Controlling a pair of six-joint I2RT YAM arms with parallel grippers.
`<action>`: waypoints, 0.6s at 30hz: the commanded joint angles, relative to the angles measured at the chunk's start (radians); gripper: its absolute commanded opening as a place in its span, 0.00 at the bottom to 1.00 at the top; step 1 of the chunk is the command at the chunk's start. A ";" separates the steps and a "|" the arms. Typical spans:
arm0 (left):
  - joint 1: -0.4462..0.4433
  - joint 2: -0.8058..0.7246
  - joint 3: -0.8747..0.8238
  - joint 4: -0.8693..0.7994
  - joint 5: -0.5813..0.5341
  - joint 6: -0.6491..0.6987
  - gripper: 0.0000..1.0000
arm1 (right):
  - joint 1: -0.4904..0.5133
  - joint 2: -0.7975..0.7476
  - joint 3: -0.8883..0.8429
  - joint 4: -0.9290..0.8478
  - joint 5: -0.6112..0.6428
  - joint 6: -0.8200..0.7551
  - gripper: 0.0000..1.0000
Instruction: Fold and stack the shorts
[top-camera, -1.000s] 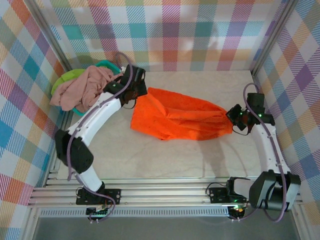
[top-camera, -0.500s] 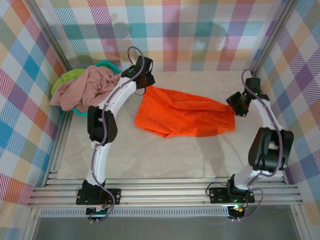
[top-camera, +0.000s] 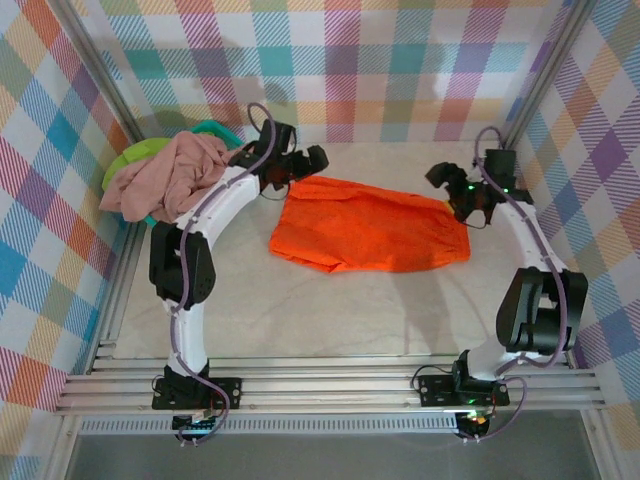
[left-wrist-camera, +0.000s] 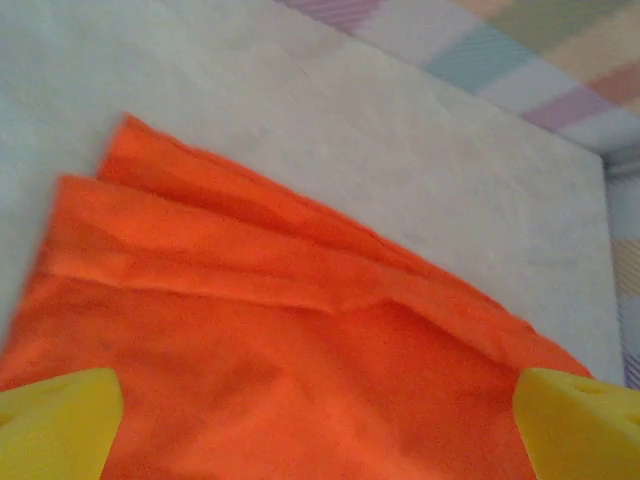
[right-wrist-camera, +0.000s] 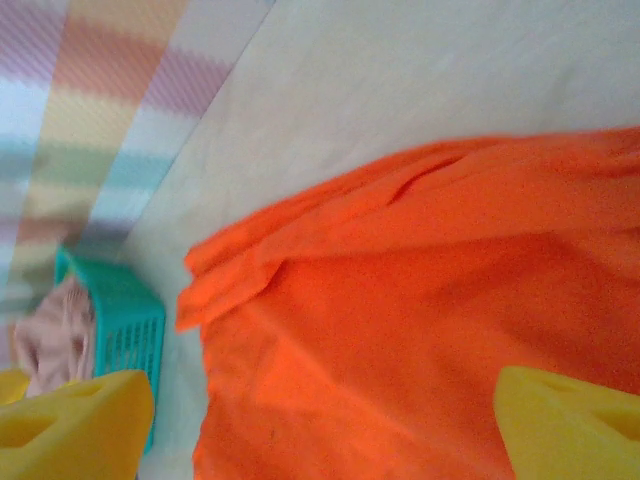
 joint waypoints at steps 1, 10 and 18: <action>-0.031 0.031 -0.092 0.118 0.057 -0.037 1.00 | 0.045 0.090 0.045 0.002 -0.088 -0.055 0.89; -0.010 0.232 0.003 0.144 0.055 -0.050 1.00 | 0.050 0.199 0.024 -0.019 0.001 -0.106 0.90; 0.010 0.374 0.182 0.134 0.039 -0.042 1.00 | 0.050 0.267 -0.016 -0.008 0.020 -0.124 0.90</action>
